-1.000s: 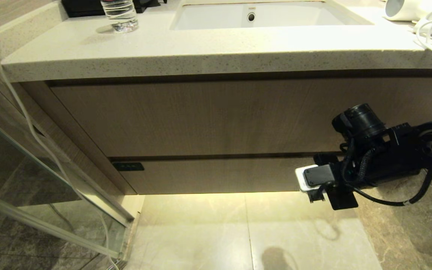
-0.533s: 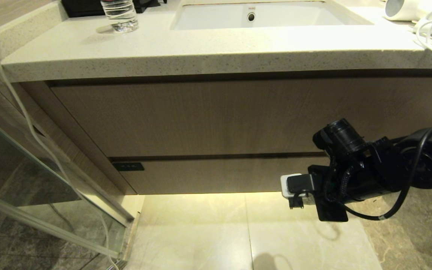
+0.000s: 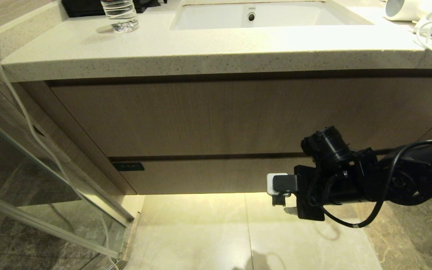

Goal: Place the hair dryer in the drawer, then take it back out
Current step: Pull open the drawer

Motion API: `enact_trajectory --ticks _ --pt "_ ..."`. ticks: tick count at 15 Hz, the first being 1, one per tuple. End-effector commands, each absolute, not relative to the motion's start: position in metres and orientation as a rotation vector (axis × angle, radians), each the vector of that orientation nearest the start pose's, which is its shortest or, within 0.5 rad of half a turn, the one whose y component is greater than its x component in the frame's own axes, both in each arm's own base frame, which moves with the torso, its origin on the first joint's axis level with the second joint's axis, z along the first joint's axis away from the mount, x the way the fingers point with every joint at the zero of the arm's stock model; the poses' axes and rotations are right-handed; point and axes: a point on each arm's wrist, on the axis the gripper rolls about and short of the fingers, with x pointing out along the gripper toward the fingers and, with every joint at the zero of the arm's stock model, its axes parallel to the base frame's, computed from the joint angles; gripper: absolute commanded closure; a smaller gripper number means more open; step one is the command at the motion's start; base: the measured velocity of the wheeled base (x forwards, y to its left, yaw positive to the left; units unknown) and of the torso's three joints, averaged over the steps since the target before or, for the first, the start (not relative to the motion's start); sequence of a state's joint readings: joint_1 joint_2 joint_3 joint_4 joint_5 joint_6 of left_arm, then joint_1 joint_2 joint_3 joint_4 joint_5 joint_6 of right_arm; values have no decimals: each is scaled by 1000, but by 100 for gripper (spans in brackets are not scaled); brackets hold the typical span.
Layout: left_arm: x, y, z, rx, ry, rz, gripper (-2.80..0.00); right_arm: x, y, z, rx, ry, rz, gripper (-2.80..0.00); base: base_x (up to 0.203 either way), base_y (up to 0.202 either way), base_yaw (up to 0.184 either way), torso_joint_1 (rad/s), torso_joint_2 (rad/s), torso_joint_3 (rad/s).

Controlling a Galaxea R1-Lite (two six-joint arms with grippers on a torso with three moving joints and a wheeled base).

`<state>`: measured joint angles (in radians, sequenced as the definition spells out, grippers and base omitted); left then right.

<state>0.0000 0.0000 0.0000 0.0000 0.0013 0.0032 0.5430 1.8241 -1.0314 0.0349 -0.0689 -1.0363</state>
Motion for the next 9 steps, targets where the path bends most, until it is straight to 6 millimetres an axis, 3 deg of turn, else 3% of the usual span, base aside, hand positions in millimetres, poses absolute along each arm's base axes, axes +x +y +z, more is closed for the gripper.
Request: enact_trajectory --ticks 1,4,9 --pt "-23 0 75 3 0 2 0 288 172 131 -1183 439 842 -280 0 0 0 0 0 0" --pt "-23 0 75 3 1 2 0 303 177 120 -1107 335 876 -280 0 0 0 0 0 0" --pt "-23 0 75 3 0 2 0 320 163 107 -1050 248 876 -280 0 0 0 0 0 0"
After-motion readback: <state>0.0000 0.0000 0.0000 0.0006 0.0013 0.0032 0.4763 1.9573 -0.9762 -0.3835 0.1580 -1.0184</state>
